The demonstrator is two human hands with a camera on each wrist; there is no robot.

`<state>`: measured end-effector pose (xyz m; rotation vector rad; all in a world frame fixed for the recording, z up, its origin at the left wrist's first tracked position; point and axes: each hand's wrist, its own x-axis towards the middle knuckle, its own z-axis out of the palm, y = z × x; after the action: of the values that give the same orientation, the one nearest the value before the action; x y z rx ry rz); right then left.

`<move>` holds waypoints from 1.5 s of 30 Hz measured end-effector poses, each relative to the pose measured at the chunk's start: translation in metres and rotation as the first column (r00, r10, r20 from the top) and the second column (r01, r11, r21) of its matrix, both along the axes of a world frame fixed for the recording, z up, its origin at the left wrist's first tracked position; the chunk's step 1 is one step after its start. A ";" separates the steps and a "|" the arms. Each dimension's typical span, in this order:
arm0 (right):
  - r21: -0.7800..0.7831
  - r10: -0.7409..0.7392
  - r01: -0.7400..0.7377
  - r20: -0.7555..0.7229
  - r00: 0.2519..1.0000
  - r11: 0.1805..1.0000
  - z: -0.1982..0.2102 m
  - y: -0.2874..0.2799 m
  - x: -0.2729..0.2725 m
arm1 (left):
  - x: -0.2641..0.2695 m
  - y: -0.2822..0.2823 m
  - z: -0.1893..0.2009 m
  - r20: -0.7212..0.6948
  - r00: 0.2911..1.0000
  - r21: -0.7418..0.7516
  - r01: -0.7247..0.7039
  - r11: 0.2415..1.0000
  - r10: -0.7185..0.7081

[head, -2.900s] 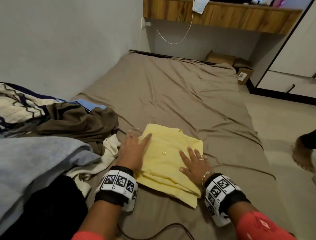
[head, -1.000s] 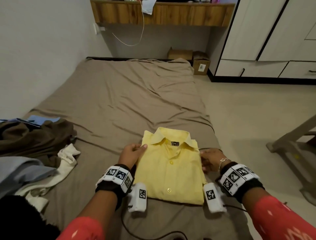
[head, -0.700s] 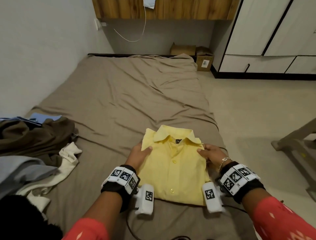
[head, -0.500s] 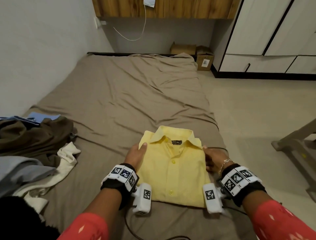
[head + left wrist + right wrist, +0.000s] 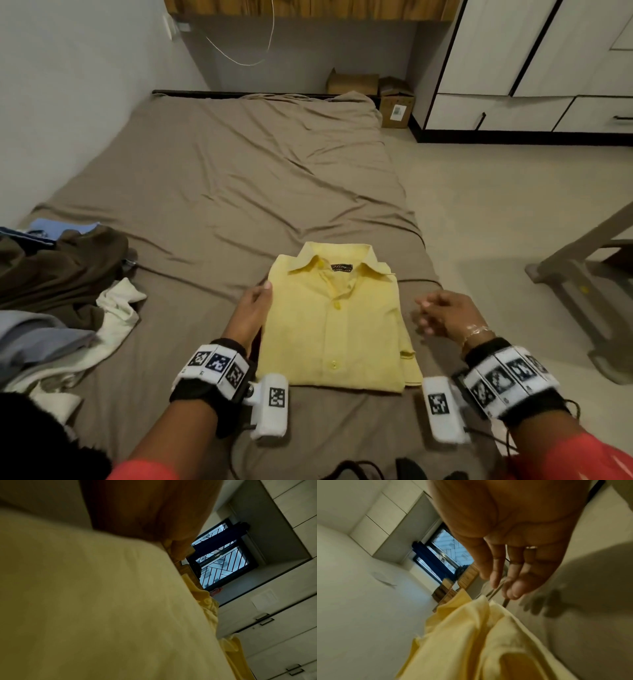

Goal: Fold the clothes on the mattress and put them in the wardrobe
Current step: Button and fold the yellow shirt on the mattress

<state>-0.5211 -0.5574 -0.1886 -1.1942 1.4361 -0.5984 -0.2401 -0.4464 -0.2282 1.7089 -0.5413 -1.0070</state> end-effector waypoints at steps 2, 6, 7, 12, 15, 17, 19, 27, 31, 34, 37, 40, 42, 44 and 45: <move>-0.021 -0.006 0.005 -0.027 1.000 1.000 0.004 0.029 -0.015 | -0.006 0.016 -0.004 0.023 0.998 -0.017 -0.055 0.998 0.056; 0.024 -0.017 0.018 -0.037 0.999 1.000 -0.019 0.080 -0.015 | -0.021 0.037 -0.006 -0.001 0.989 0.030 -0.145 0.989 0.145; -0.024 -0.014 0.012 -0.090 0.996 1.000 -0.029 0.086 -0.012 | -0.023 0.040 -0.007 -0.010 0.987 0.058 -0.162 0.985 0.163; -0.133 0.058 -0.096 -0.266 0.962 0.986 -0.038 0.101 0.012 | -0.032 0.054 0.002 -0.122 0.989 0.145 -0.067 0.987 0.085; -0.174 0.025 -0.086 -0.324 0.946 0.981 -0.037 0.101 0.018 | -0.031 0.058 -0.001 -0.104 0.994 0.150 0.056 0.987 -0.040; -0.215 -0.067 -0.010 -0.349 0.935 0.976 -0.037 0.101 0.017 | -0.023 0.055 -0.004 0.071 0.995 0.087 0.063 0.994 -0.069; -0.225 -0.126 0.055 -0.316 0.940 0.973 -0.036 0.103 0.015 | -0.020 0.052 -0.001 0.177 0.976 0.045 0.119 0.992 -0.126; -0.352 -0.186 0.122 -0.153 0.971 0.928 -0.047 0.112 0.017 | -0.029 0.050 0.013 0.108 0.908 0.233 0.373 0.898 -0.405; -0.421 -0.202 0.159 -0.060 0.977 0.893 -0.054 0.114 0.016 | -0.033 0.045 0.012 -0.008 0.948 0.186 0.314 0.931 -0.318; -0.398 -0.159 0.144 -0.006 0.987 0.906 -0.058 0.109 0.013 | -0.035 0.042 0.011 -0.034 0.953 0.176 0.302 0.937 -0.301; -0.299 -0.218 0.279 0.221 0.951 0.913 -0.058 0.103 0.012 | -0.032 0.040 0.009 -0.042 0.965 0.126 0.261 0.957 -0.258; -0.173 -0.252 0.341 0.394 0.884 0.924 -0.059 0.095 0.008 | -0.015 0.040 0.006 -0.013 0.979 0.153 0.201 0.968 -0.202; -0.092 -0.219 0.277 0.402 0.889 0.956 -0.064 0.090 0.004 | -0.004 0.039 -0.004 0.010 0.972 0.231 0.224 0.947 -0.233; -0.071 -0.147 0.179 0.319 0.936 0.981 -0.068 0.089 -0.001 | -0.003 0.042 -0.010 0.040 0.954 0.286 0.274 0.918 -0.297; -0.081 -0.116 0.143 0.274 0.955 0.987 -0.068 0.088 -0.003 | -0.003 0.043 -0.012 0.062 0.952 0.294 0.270 0.917 -0.300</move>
<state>-0.5240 -0.4693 -0.2569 -1.0545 1.2700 -0.8973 -0.2428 -0.4035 -0.2402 1.9836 -0.7627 -1.2548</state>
